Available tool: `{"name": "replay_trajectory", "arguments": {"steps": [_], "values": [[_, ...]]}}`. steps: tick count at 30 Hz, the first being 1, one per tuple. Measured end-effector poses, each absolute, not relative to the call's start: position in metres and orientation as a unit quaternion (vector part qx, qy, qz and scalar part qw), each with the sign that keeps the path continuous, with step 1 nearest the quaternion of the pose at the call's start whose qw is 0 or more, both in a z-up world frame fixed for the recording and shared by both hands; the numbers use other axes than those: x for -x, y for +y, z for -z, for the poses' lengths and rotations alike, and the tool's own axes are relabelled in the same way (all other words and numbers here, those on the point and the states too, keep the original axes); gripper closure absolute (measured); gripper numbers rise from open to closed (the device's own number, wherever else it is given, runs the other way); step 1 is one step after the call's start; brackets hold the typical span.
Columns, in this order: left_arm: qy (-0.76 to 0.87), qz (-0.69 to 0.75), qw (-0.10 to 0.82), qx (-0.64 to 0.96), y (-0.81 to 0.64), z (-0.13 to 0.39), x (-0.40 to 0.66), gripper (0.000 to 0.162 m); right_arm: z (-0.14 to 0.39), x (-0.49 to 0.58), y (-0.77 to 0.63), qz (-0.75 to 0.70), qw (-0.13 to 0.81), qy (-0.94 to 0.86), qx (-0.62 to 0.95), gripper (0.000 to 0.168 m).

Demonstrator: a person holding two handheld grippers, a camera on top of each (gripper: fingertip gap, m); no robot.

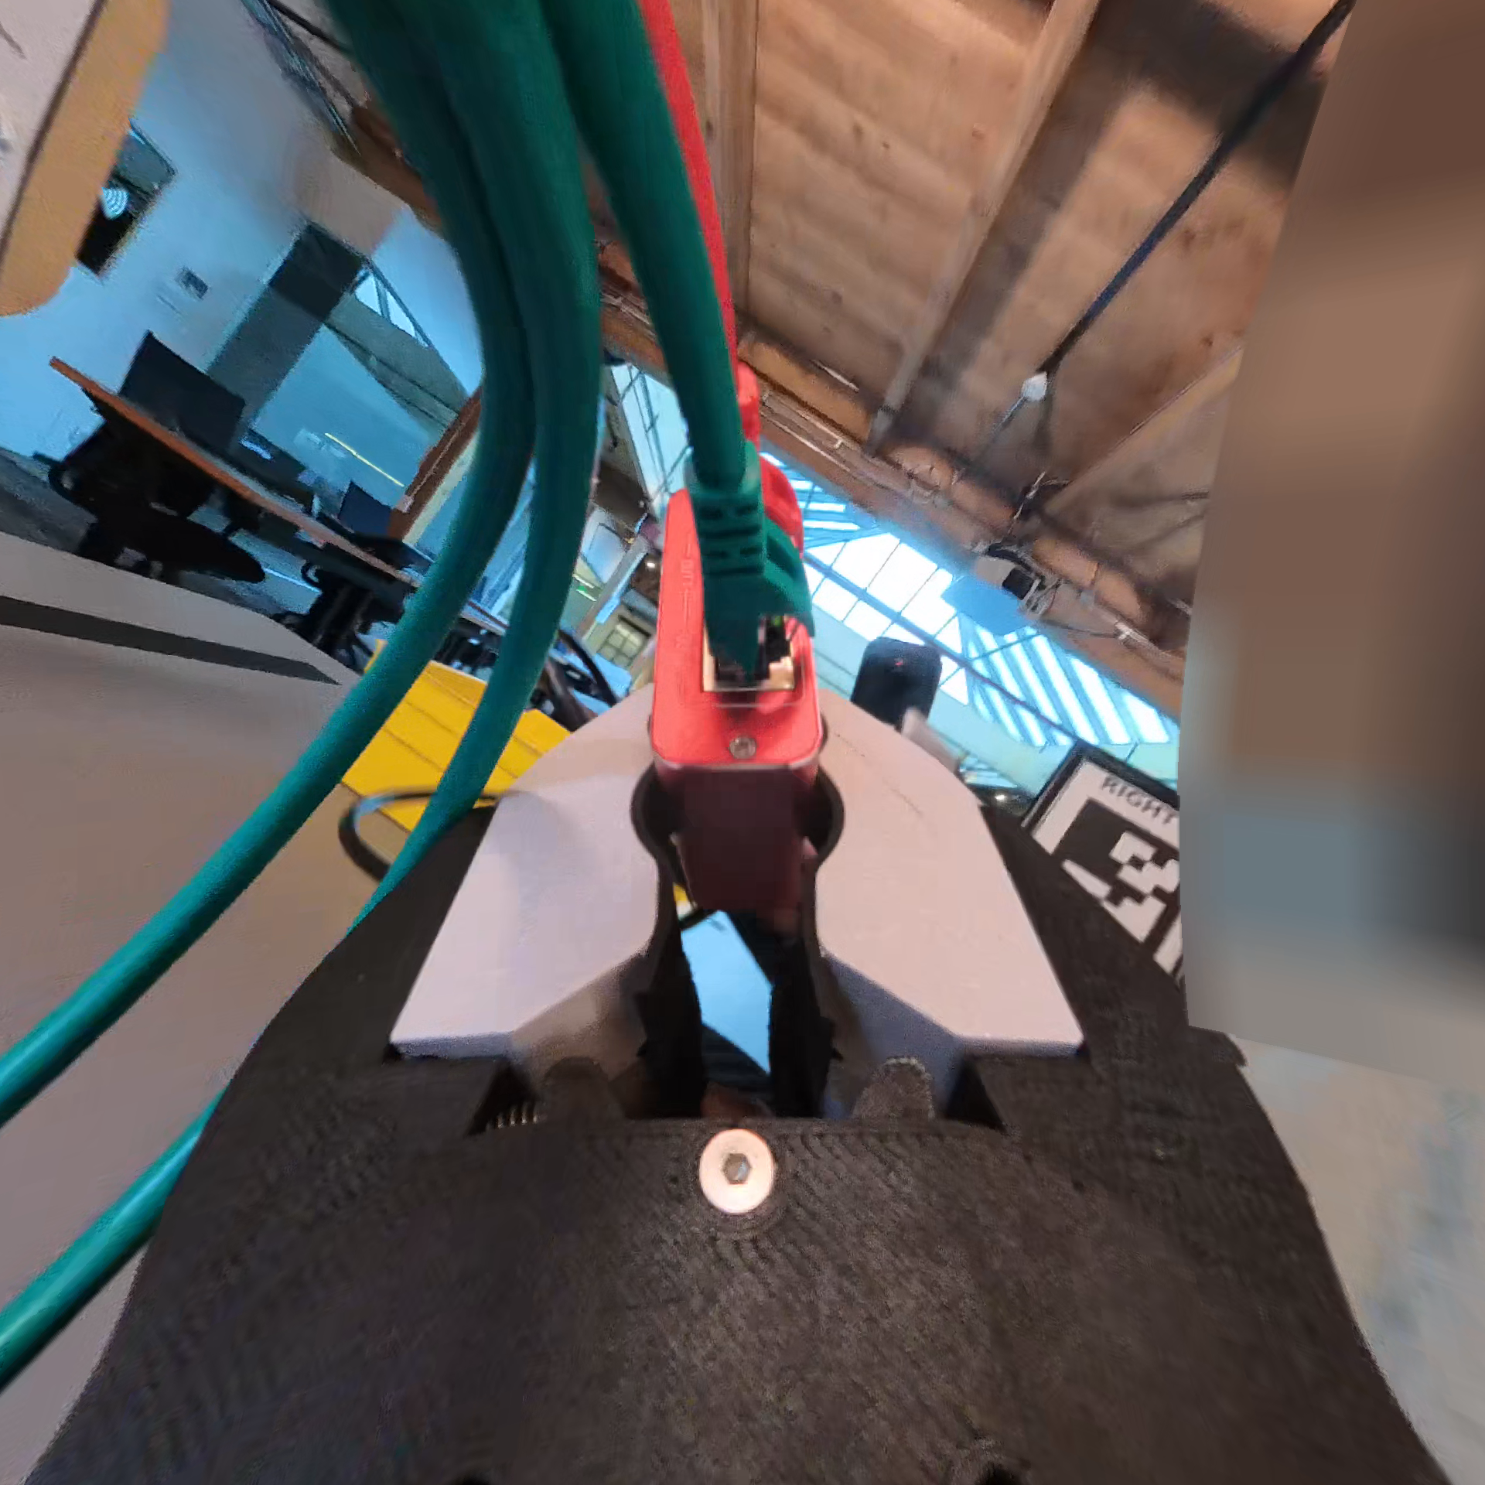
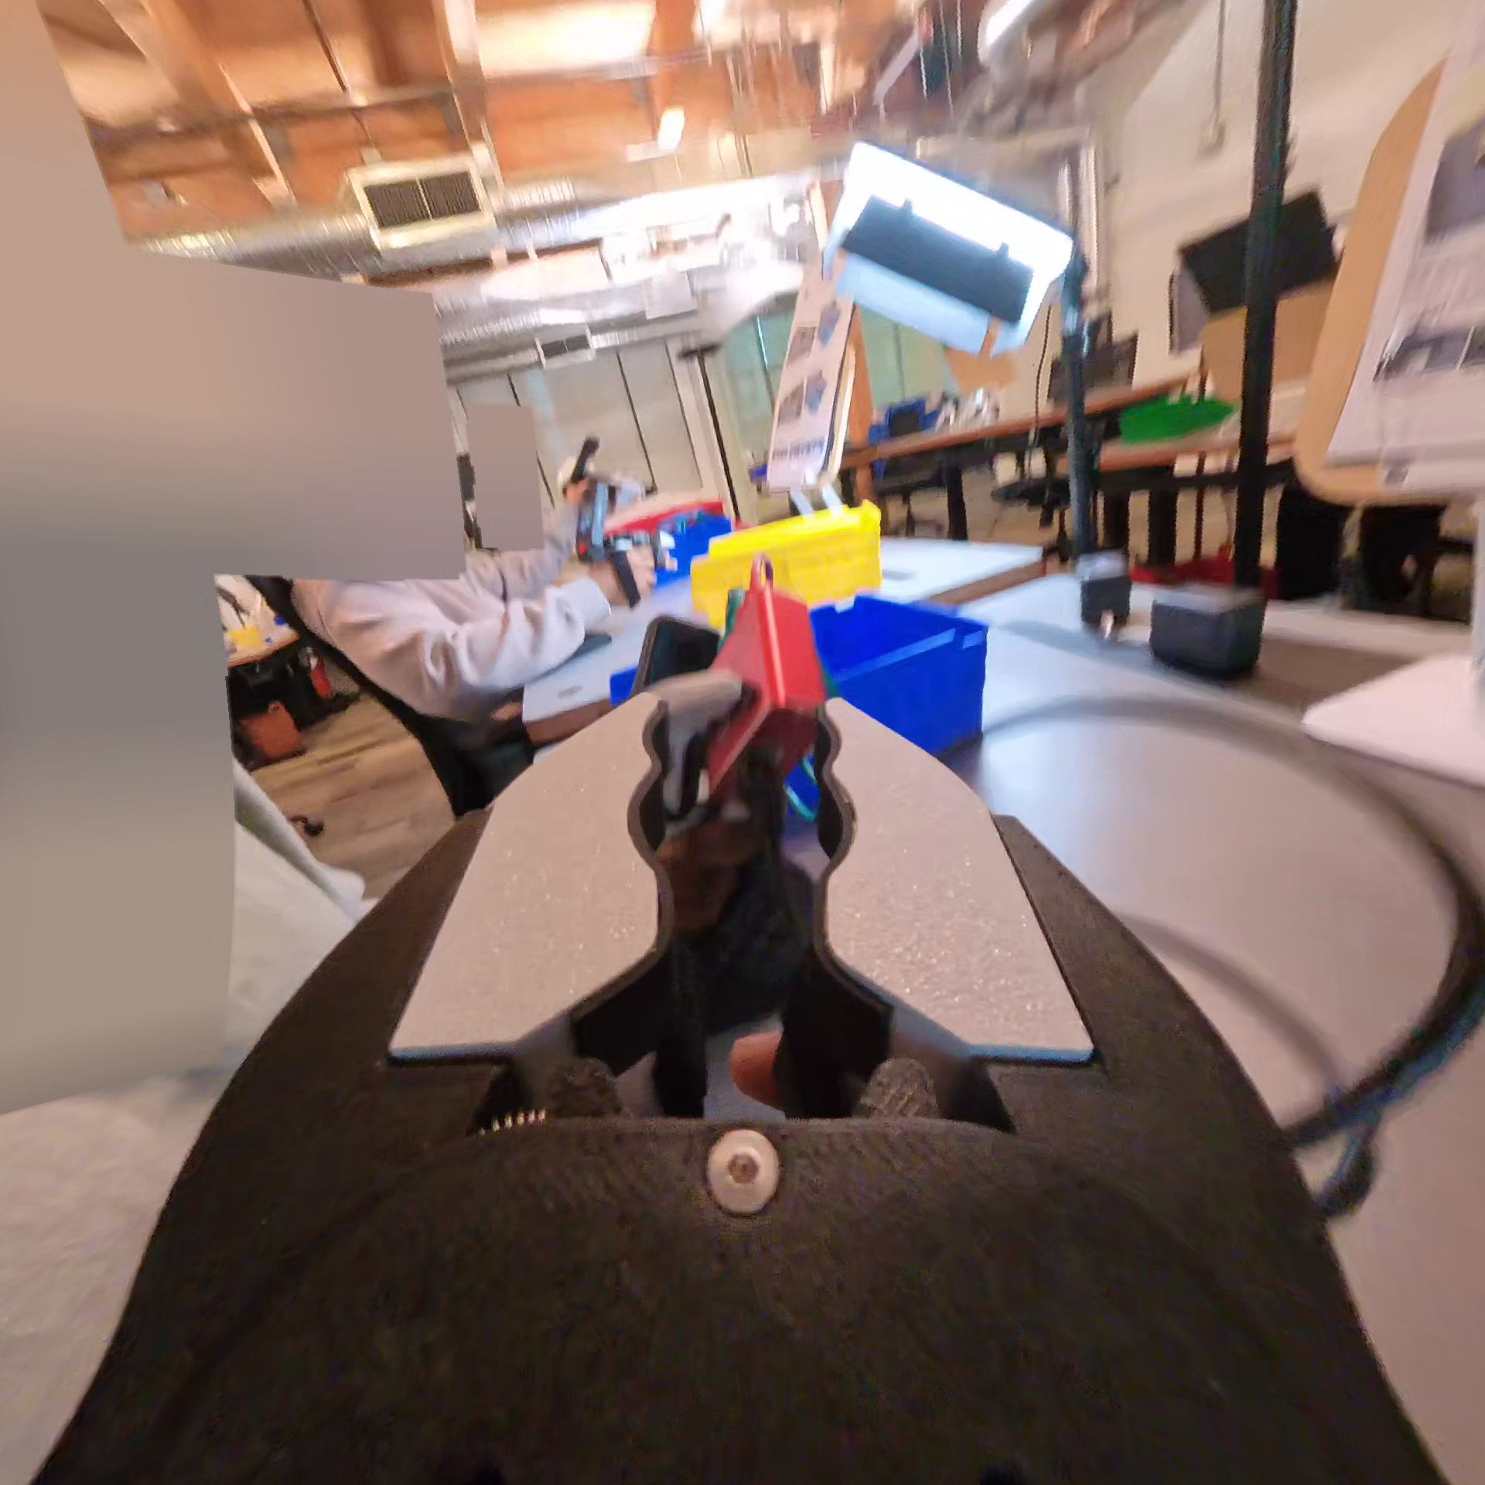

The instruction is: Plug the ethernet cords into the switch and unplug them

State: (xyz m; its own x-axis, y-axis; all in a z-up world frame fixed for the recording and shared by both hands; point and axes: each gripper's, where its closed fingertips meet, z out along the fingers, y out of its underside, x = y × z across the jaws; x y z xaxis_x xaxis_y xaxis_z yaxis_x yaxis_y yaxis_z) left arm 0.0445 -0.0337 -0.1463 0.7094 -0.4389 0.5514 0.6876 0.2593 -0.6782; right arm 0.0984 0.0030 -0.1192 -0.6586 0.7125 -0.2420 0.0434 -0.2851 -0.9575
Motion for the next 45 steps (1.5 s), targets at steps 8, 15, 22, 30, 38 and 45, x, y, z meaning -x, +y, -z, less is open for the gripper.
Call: {"name": "replay_trajectory", "arguments": {"steps": [8,15,22,30,38,45], "values": [[-0.08,0.351,0.761,0.54,-0.024,0.159,-0.069,0.133,0.175,-0.091,-0.026,-0.657,0.163,-0.645,0.354,0.135],[-0.066,0.343,0.747,0.565,-0.019,0.169,-0.076,0.133,0.197,-0.087,-0.035,-0.669,0.077,-0.642,0.366,0.152],[-0.044,0.314,0.754,0.576,-0.019,0.172,-0.081,0.133,0.198,-0.09,-0.034,-0.708,0.014,-0.606,0.363,0.153],[0.007,0.195,0.796,0.573,-0.024,0.165,-0.088,0.134,0.19,-0.088,-0.032,-0.712,0.088,-0.609,0.338,0.154],[0.061,0.128,0.819,0.555,-0.032,0.157,-0.097,0.134,0.182,-0.09,-0.035,-0.7,0.181,-0.606,0.331,0.153],[0.044,0.207,0.844,0.493,-0.047,0.14,-0.089,0.133,0.166,-0.087,-0.047,-0.692,0.24,-0.604,0.315,0.154]]}}
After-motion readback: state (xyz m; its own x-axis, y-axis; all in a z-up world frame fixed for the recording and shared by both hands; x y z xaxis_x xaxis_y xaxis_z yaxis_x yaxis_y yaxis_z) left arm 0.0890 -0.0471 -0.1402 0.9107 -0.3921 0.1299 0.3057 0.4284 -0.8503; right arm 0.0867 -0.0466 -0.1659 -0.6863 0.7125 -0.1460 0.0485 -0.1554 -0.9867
